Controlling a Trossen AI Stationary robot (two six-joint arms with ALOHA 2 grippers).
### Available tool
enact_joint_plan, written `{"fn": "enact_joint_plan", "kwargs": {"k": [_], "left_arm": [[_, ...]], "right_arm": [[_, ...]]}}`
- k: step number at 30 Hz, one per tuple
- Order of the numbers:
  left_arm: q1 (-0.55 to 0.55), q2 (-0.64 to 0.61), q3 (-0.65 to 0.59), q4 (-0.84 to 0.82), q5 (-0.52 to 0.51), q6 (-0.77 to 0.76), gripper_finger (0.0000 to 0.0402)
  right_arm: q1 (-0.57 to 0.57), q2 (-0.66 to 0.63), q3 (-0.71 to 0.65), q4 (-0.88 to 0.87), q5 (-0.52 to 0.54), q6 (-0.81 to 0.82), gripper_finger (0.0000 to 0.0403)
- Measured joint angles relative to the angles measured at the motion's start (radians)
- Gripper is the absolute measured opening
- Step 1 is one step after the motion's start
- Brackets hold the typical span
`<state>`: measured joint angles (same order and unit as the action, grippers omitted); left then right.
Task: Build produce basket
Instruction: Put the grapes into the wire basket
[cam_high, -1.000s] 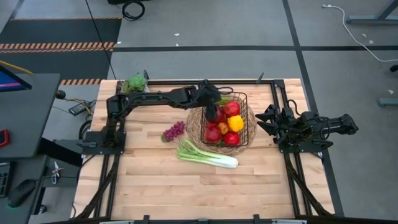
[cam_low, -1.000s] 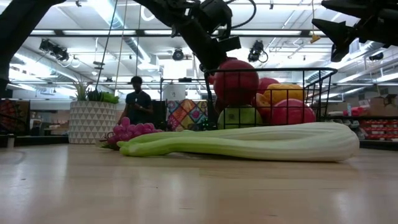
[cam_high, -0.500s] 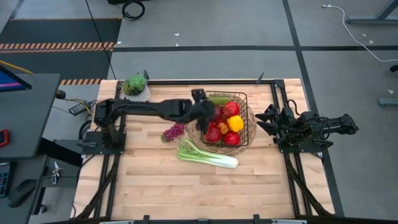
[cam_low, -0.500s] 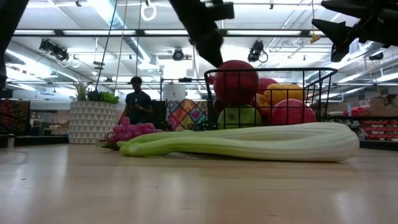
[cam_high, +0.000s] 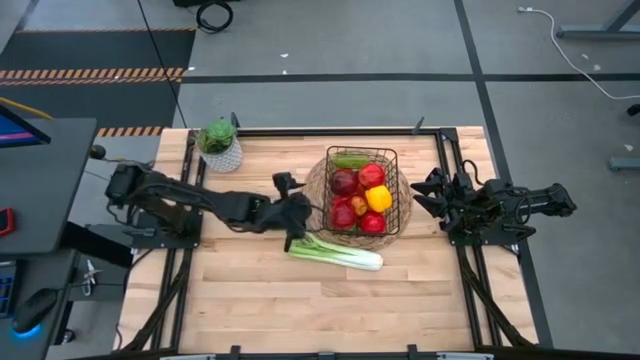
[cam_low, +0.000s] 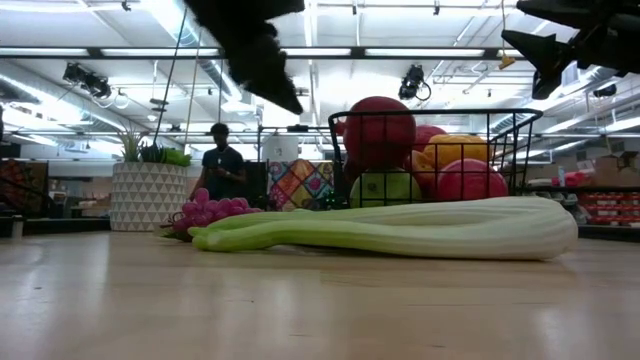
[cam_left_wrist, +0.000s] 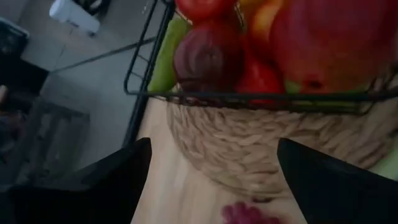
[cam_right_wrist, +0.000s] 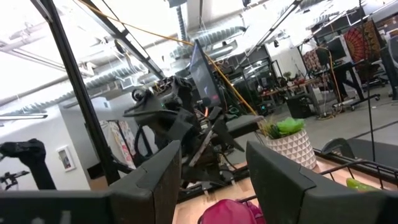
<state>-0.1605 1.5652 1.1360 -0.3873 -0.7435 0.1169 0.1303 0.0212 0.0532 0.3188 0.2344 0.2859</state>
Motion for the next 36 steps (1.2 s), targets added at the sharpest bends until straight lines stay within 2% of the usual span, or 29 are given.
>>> {"fn": "enact_joint_plan", "kwargs": {"k": [3,9,15,19,27,36], "left_arm": [[-0.02,-0.038,-0.061,0.0,0.011,-0.085,0.0357],[-0.064,-0.052,-0.113,-0.028,0.177,-0.195,0.0357],[-0.055,-0.052,-0.113,-0.227,0.114,-0.437,0.0357],[-0.039,-0.031,-0.113,-0.313,0.116,-0.554,0.0357],[-0.039,0.05,-0.113,-0.341,0.093,-0.554,0.0357],[0.004,0.11,-0.113,-0.361,0.154,-0.501,0.0357]], "right_arm": [[0.0,0.0,0.0,0.001,0.001,0.0,0.0187],[0.0,0.005,-0.001,0.003,0.001,0.0,0.0187],[0.0,0.012,-0.001,0.005,0.001,0.0,0.0187],[0.0,0.012,-0.001,0.002,0.003,0.0,0.0187],[0.0,0.012,-0.001,0.002,0.003,0.0,0.0187],[0.0,0.012,-0.001,0.002,0.003,0.0,0.0187]]}}
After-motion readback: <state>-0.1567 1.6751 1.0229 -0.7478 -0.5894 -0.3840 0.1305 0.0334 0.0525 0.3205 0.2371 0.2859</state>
